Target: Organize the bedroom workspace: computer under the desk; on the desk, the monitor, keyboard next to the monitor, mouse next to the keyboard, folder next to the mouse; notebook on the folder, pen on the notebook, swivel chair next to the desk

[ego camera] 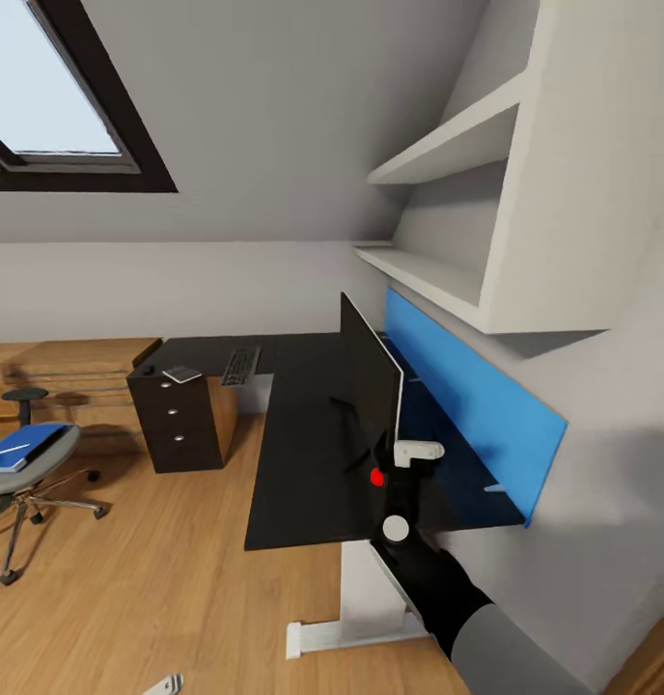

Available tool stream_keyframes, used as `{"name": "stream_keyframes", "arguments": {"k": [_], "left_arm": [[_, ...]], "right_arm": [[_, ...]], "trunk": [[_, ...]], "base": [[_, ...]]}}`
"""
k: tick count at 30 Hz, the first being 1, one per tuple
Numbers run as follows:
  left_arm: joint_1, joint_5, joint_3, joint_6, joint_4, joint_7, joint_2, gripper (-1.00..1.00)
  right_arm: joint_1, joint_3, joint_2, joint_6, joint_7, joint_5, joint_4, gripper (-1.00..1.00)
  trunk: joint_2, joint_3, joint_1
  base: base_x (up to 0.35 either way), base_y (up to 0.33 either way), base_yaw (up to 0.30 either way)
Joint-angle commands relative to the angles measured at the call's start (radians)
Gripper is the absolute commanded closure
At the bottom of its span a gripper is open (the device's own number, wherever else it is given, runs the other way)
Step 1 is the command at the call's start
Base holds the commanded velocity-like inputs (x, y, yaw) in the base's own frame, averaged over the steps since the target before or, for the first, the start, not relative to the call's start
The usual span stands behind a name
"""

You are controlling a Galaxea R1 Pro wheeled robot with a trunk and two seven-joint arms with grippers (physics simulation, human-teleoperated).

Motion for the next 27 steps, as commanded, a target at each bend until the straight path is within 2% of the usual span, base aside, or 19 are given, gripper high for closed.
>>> {"name": "stream_keyframes", "arguments": {"k": [1,12,18,19,20,21,27], "left_arm": [[0.000,0.008,0.002,0.005,-0.002,0.002,-0.001,-1.00],[0.000,0.008,0.002,0.005,0.001,0.002,-0.001,-1.00],[0.000,0.008,0.002,0.005,0.003,0.002,-0.001,-1.00],[0.000,0.008,0.002,0.005,0.003,0.002,-0.001,-1.00],[0.000,0.008,0.002,0.005,0.003,0.002,-0.001,-1.00],[0.000,0.008,0.002,0.005,0.004,0.002,-0.001,-1.00],[0.000,0.008,0.003,0.005,0.028,0.002,-0.001,-1.00]], "right_arm": [[-0.001,0.005,0.000,-0.002,-0.005,0.002,0.001,-1.00],[-0.001,0.022,0.002,-0.002,-0.005,0.000,0.001,-1.00],[-0.001,0.046,0.005,-0.002,-0.005,-0.001,0.001,-1.00],[-0.001,0.053,0.010,-0.002,-0.005,-0.002,0.001,-1.00],[-0.001,0.062,0.029,-0.002,-0.004,-0.005,0.001,-1.00],[-0.001,0.064,0.037,-0.002,-0.004,-0.005,0.001,-1.00],[0.000,0.079,0.045,-0.002,-0.006,-0.006,0.011,-1.00]], "trunk": [[-0.001,-0.001,0.000],[-0.001,-0.001,0.000],[-0.001,-0.001,0.000],[-0.001,-0.001,0.000],[-0.001,-0.001,0.000],[-0.001,-0.001,0.000],[-0.001,-0.001,0.000]], "base": [[-0.307,0.000,0.000],[-0.329,0.000,0.000],[-0.335,0.000,0.000],[-0.335,0.000,0.000],[-0.335,0.000,0.000],[-0.335,0.000,0.000],[-0.335,0.000,0.000]]}}
